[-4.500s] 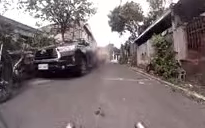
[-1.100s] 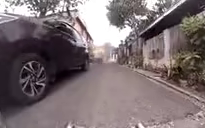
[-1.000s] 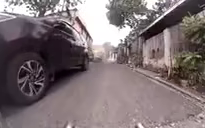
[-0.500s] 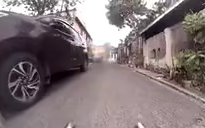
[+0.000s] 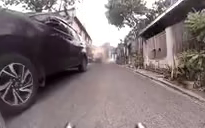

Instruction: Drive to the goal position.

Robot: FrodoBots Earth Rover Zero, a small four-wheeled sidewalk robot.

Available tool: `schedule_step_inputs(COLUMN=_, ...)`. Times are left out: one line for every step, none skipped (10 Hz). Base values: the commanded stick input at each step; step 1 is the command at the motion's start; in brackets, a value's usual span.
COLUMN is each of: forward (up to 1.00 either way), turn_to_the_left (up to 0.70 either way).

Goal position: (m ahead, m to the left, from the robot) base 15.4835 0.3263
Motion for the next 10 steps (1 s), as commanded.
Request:
schedule_step_inputs(forward=0.18, turn_to_the_left=0.0)
schedule_step_inputs(forward=0.18, turn_to_the_left=0.0)
schedule_step_inputs(forward=0.18, turn_to_the_left=0.0)
schedule_step_inputs(forward=0.18, turn_to_the_left=0.0)
schedule_step_inputs(forward=0.17, turn_to_the_left=0.0)
schedule_step_inputs(forward=0.17, turn_to_the_left=0.0)
schedule_step_inputs(forward=0.16, turn_to_the_left=0.0)
schedule_step_inputs(forward=0.16, turn_to_the_left=0.0)
schedule_step_inputs(forward=0.15, turn_to_the_left=0.0)
schedule_step_inputs(forward=0.15, turn_to_the_left=0.0)
